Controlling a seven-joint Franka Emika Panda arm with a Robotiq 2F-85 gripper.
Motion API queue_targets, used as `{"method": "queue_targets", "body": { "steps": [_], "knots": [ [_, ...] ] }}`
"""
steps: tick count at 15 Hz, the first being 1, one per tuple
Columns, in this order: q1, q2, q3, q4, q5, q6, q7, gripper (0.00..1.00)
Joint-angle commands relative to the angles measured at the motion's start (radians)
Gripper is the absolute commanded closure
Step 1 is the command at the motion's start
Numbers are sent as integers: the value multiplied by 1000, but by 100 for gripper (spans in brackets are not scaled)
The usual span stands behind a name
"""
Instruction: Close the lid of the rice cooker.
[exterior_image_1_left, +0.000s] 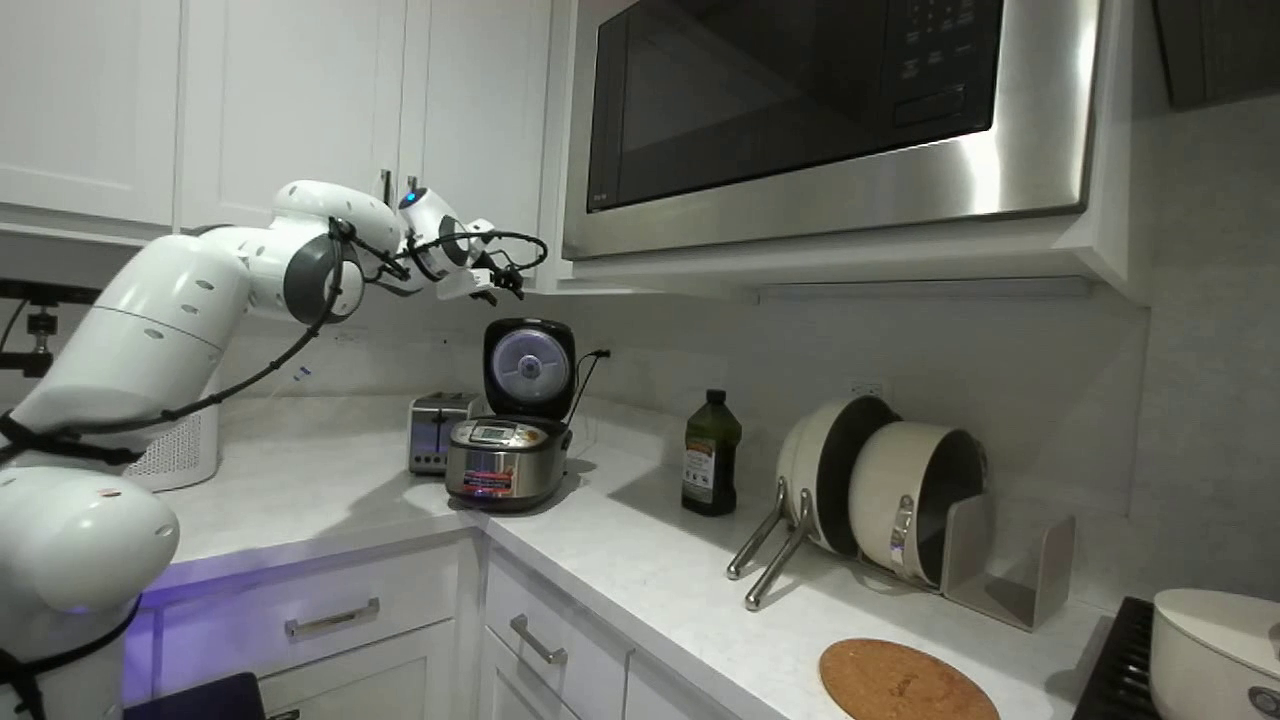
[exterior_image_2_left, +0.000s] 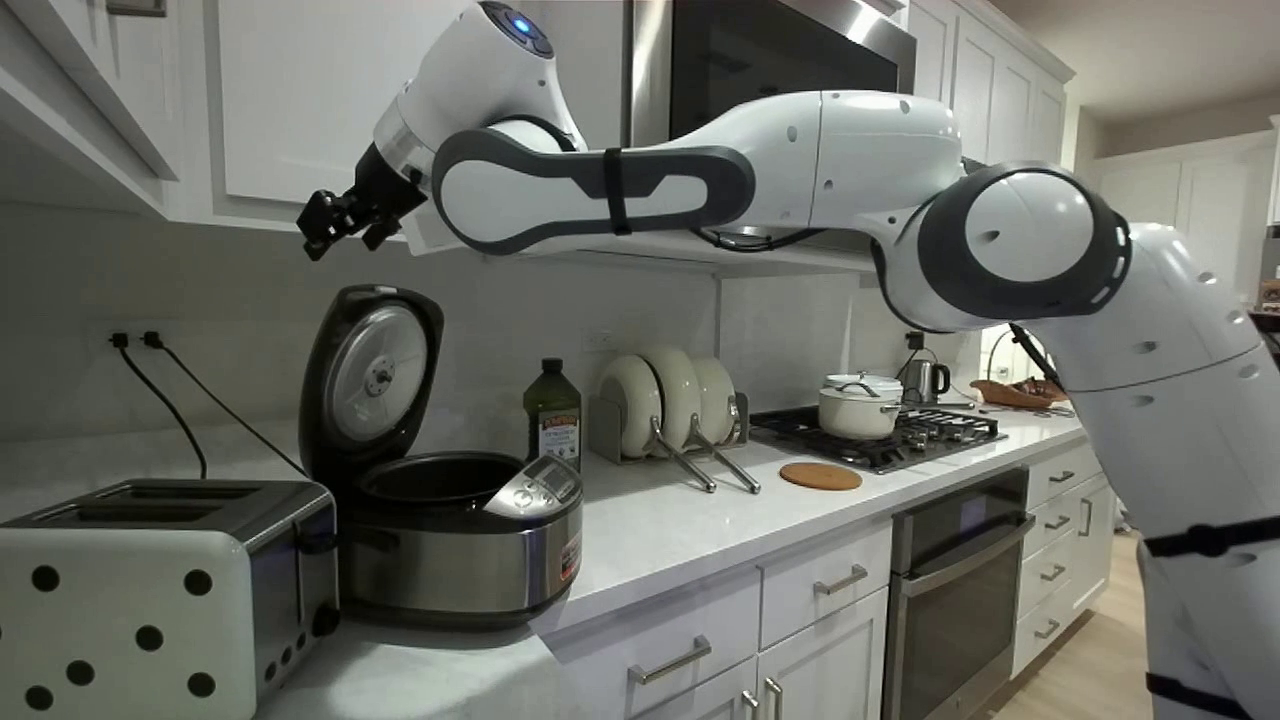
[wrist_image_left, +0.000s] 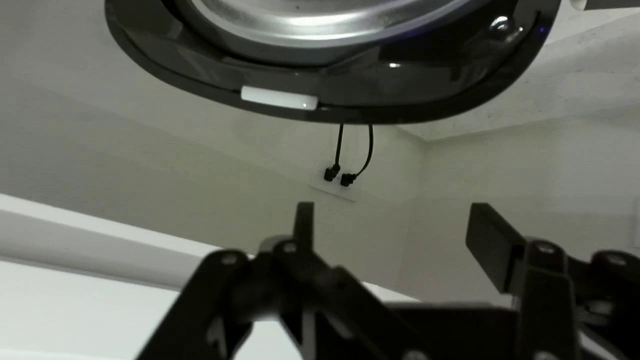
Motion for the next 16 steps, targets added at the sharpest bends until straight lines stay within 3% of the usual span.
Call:
{"method": "queue_targets", "body": {
  "steps": [1,7,16],
  "knots": [
    [31,65,-21,106,-37,-7,21,51],
    [41,115,-50,180,-75,-31,17,97],
    [38,141,-59,220,-60,-194,-43,100]
  ]
}}
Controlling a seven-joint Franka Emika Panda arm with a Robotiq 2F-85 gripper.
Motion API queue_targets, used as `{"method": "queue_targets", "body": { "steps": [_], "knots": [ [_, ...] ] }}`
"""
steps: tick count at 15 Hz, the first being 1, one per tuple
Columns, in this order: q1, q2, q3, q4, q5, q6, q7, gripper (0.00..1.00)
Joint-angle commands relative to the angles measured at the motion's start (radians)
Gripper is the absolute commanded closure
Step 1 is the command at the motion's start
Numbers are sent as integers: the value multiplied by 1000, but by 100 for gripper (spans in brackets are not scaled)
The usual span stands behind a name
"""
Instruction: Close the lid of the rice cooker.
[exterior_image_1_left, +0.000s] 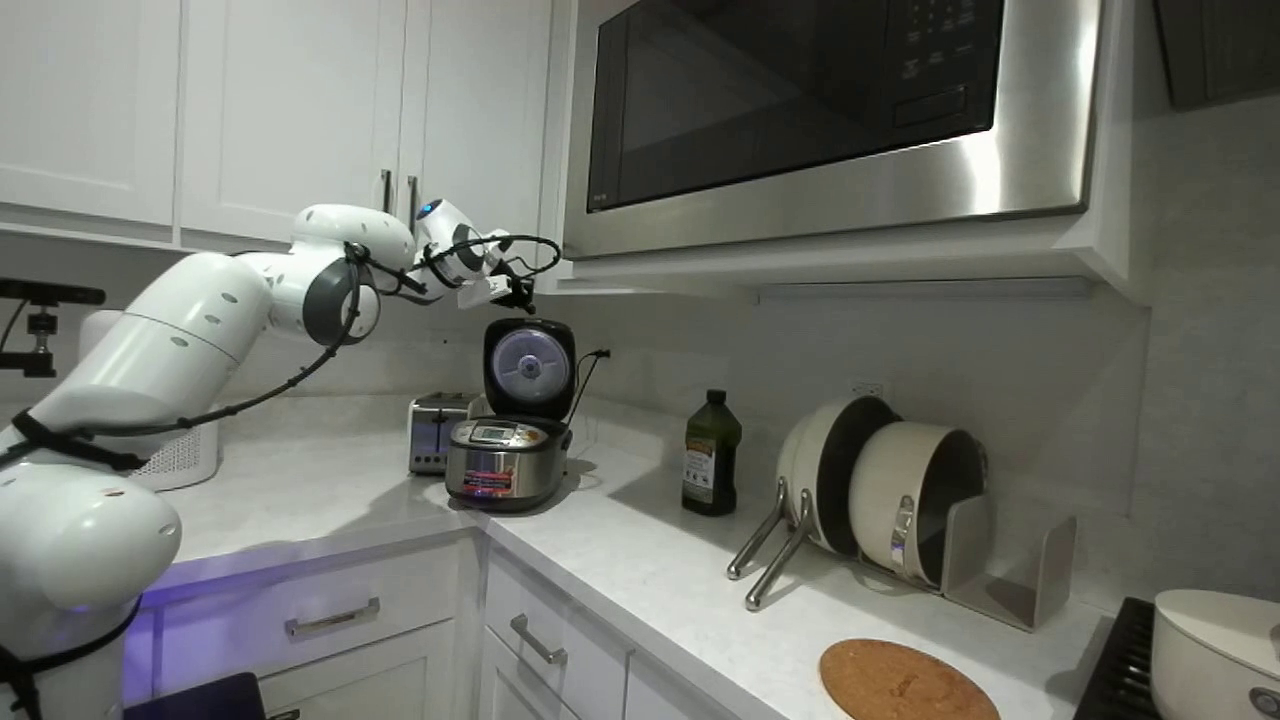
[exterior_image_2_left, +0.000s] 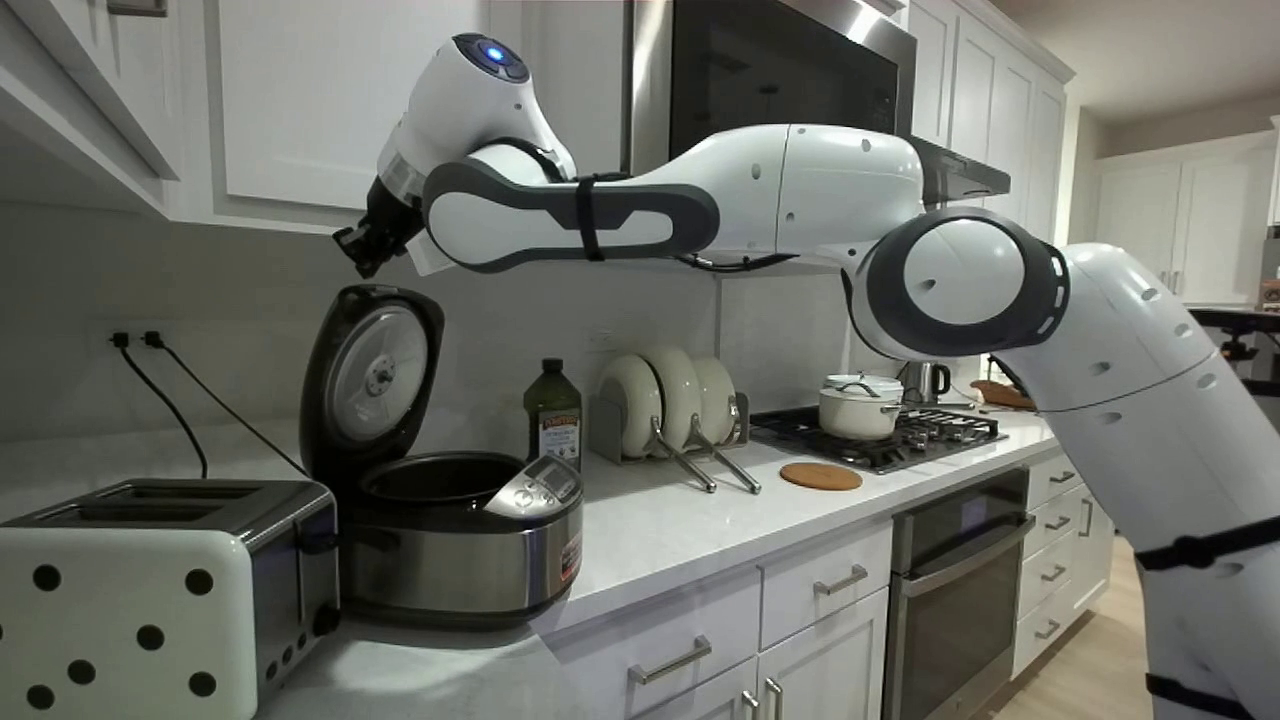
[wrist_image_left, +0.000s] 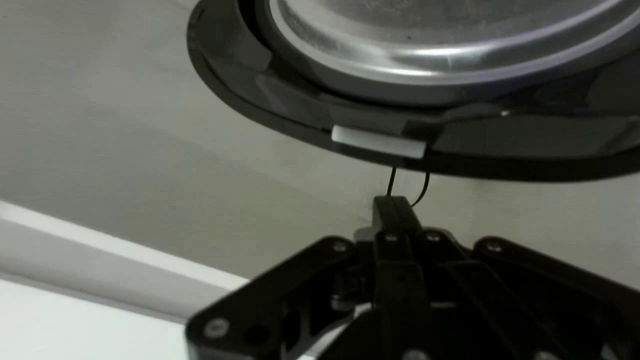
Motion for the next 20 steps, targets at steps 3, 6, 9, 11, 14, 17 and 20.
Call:
{"method": "queue_targets", "body": {
  "steps": [3,6,9,11,14,17,20],
  "knots": [
    [27,23,1,71,5,-178,-63,100],
    [39,23,2,103,6,-274,-95,100],
    [79,29,-42,147,50,-374,-145,100],
    [97,35,-60,173,61,-438,-175,100],
    [114,46,-76,208,78,-524,-217,100],
    [97,48,-41,213,75,-592,-244,100],
    [90,59,-33,222,93,-645,-271,100]
  ]
}}
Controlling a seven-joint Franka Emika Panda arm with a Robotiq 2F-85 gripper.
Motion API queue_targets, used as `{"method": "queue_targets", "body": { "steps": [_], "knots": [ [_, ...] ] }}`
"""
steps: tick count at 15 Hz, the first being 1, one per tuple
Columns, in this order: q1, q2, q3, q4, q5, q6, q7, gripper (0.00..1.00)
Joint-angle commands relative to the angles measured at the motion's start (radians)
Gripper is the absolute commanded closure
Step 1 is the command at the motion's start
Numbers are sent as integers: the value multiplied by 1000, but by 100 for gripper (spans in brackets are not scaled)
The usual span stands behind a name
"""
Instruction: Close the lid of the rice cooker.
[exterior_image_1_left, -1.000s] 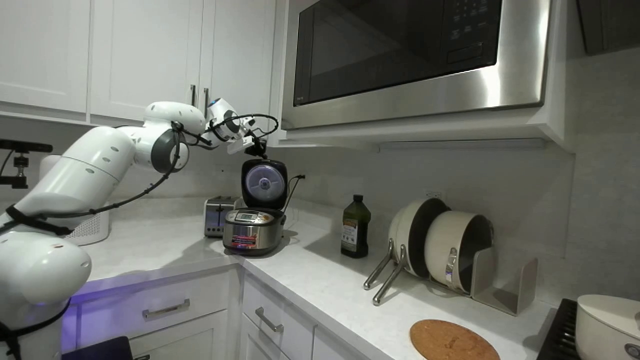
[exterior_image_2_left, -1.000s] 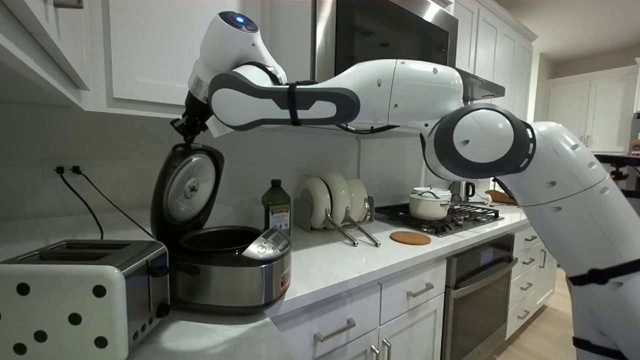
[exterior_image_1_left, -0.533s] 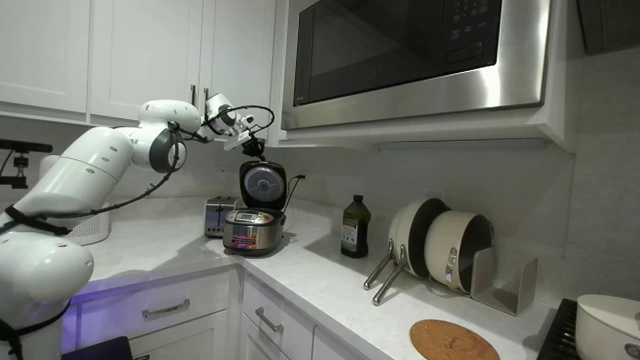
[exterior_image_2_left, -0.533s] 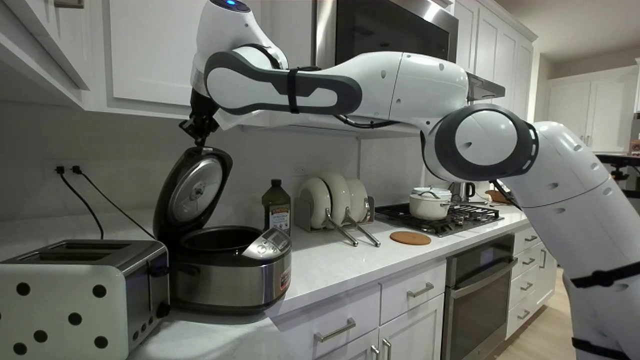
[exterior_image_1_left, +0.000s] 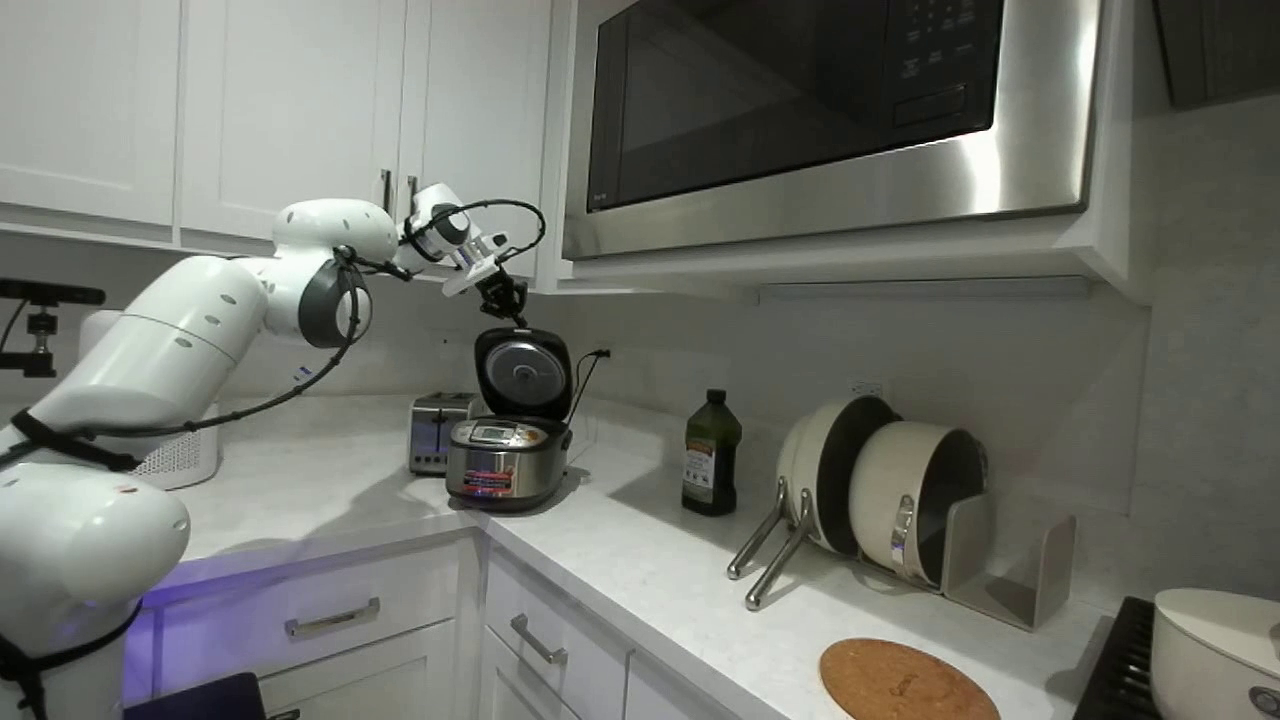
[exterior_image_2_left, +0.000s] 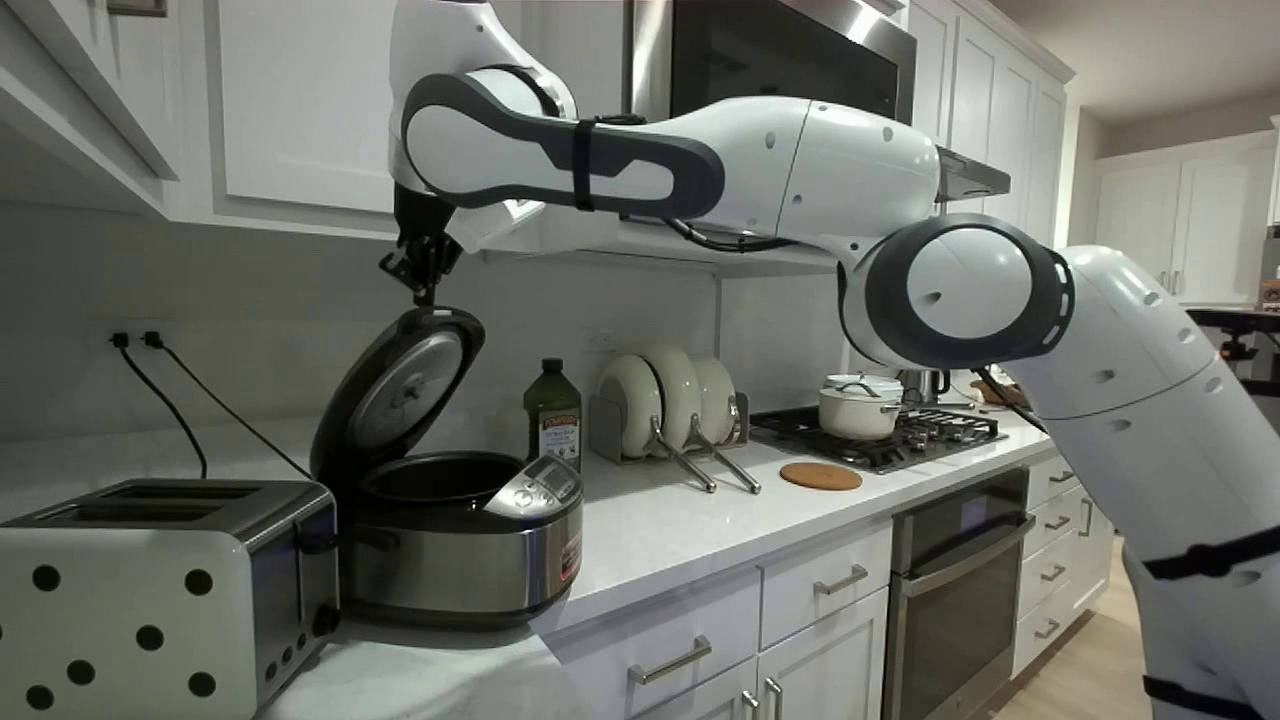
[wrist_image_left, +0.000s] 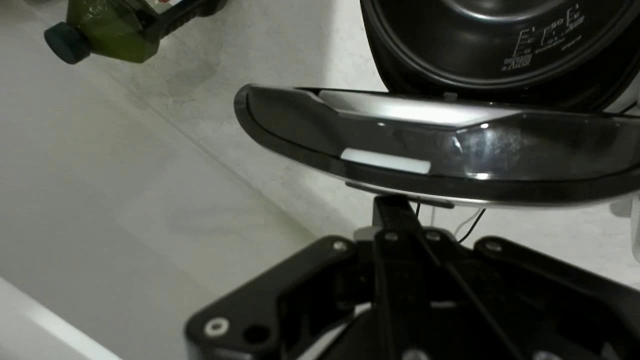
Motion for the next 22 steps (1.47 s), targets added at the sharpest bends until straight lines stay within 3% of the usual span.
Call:
{"method": "queue_targets", "body": {
  "steps": [1,14,22],
  "knots": [
    [-6,38,12,46,37,-89,-55,100],
    [-53,107,10,57,131,-272,-102,100],
    [-84,118,17,33,201,-321,-116,100]
  ]
}}
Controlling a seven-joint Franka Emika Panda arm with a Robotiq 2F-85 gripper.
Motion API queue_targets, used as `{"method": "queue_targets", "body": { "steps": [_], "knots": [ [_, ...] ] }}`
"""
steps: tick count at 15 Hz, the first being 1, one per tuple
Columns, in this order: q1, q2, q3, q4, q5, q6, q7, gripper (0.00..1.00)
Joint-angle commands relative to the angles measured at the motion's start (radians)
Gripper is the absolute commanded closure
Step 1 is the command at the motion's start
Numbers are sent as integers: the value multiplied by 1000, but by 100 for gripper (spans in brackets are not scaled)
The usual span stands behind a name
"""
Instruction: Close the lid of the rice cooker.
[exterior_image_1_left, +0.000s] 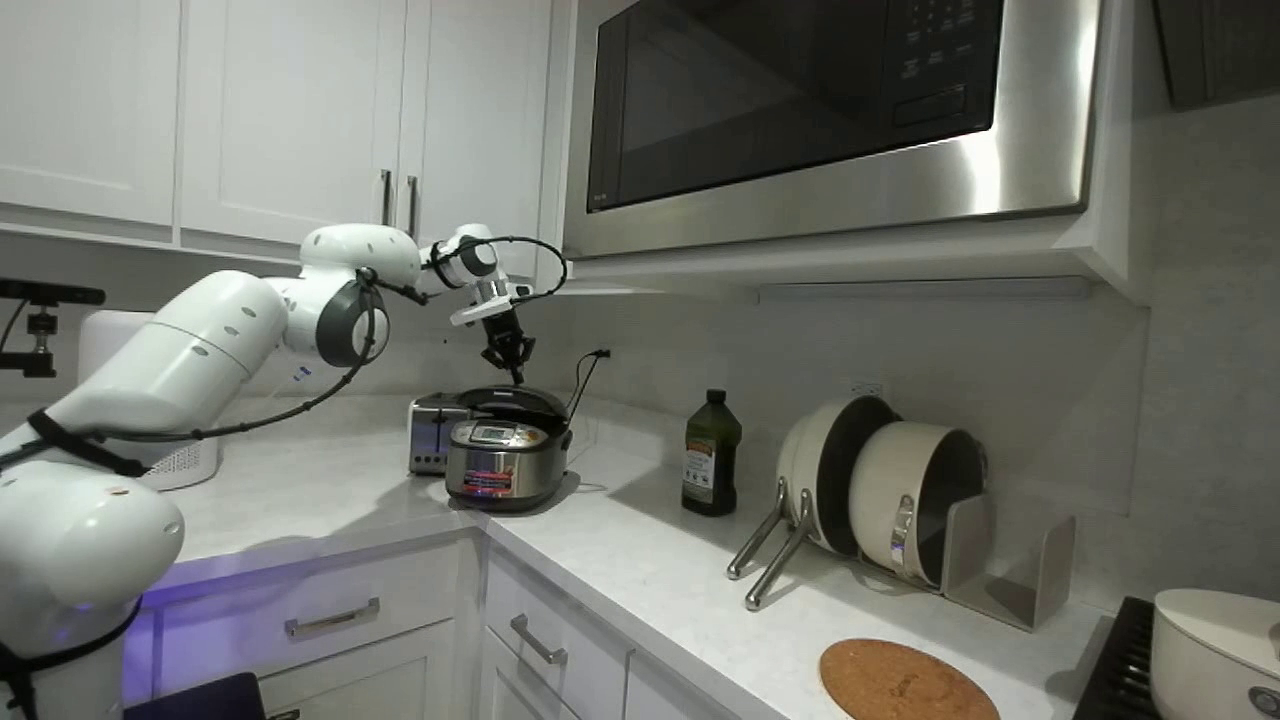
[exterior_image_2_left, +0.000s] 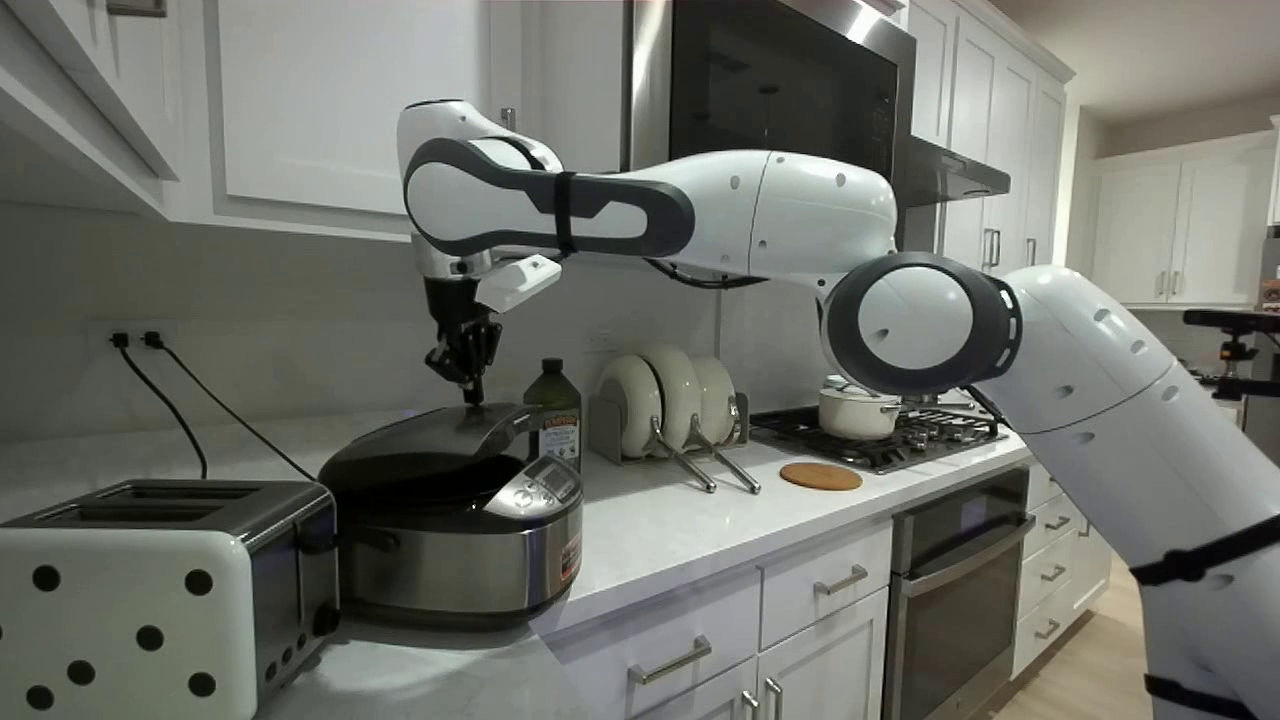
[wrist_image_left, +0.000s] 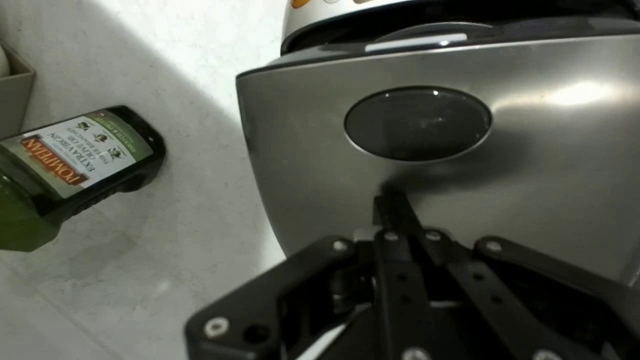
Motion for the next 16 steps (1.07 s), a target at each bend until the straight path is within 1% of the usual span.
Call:
{"method": "queue_targets", "body": {
  "steps": [1,9,16],
  "knots": [
    [-25,30,13,13,45,-37,-30,100],
    [-56,61,21,-5,111,-63,-42,100],
    [-75,57,27,-20,161,-60,-69,100]
  ]
}}
